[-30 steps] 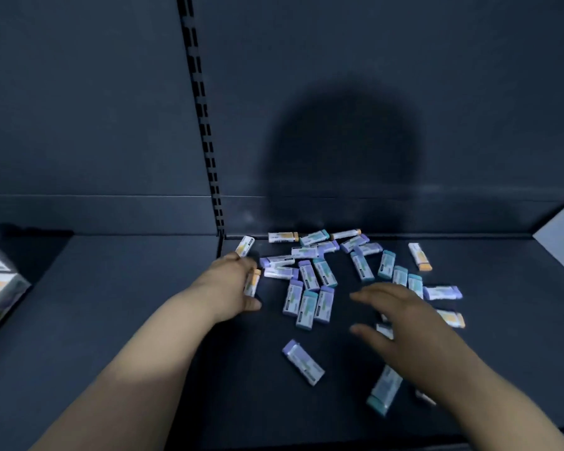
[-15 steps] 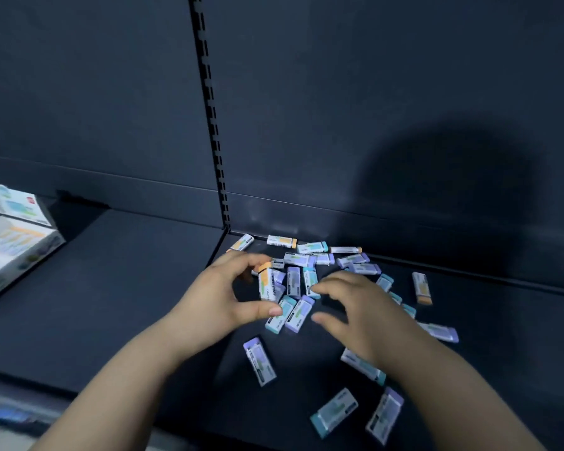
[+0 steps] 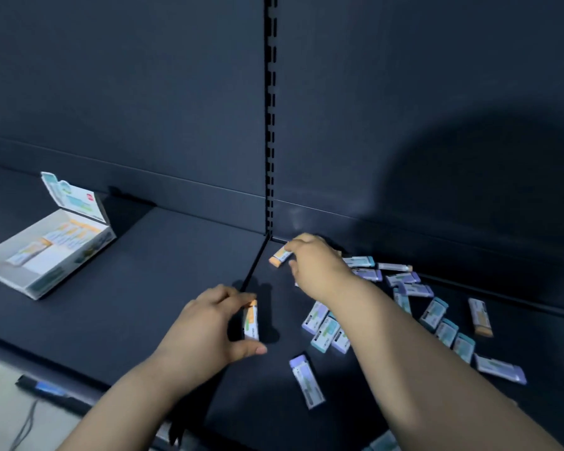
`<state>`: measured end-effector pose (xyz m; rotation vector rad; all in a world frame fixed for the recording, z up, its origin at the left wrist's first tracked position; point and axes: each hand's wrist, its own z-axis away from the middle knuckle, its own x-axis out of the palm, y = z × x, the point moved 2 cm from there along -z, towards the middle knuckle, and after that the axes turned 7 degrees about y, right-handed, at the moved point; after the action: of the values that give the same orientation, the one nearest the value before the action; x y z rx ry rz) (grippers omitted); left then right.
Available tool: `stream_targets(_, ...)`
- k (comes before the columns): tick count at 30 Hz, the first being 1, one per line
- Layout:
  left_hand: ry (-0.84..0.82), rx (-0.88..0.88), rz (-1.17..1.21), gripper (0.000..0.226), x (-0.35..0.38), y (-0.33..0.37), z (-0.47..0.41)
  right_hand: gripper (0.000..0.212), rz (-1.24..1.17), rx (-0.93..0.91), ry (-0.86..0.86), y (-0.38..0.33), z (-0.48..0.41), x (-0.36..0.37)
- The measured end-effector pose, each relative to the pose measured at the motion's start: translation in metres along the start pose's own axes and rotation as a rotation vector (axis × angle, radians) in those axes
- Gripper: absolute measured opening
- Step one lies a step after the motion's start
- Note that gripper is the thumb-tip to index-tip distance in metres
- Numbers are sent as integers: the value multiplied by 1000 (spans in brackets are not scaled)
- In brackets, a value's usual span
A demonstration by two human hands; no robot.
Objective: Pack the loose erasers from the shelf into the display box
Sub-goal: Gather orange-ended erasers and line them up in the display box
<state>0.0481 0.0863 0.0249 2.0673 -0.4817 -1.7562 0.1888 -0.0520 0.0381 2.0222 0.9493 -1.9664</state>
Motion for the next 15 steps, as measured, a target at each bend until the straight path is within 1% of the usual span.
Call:
stream_targets(2,8,19,-36,100,-2,-7,1,43,82,17,-82,-2,-15,11)
stream_targets(4,18,29,-40,97,-4,-12,-1,48,153,19,-142,-6,-24,17)
stream_targets(7,2,36,-64,97,-6,-18,-2,42,270,15,-164,-15,-30,16)
stream_targets(9,-14,56,-85,96,-5,-19,-3,41,373,-15,-136,-19,-32,15)
stream_targets(12,-77,89,-128,84,-3,-18,-5,34,538,-88,-73,-20,-33,20)
stream_targets(13,-90,98,-147,83,-3,-18,-6,30,546,-75,-55,-20,-31,20)
stream_targets(14,-98,105,-159,82,-2,-18,-8,27,503,-41,-30,-19,-27,20)
stream_targets(15,-104,115,-167,82,-2,-17,-9,23,390,16,9,-21,-22,16)
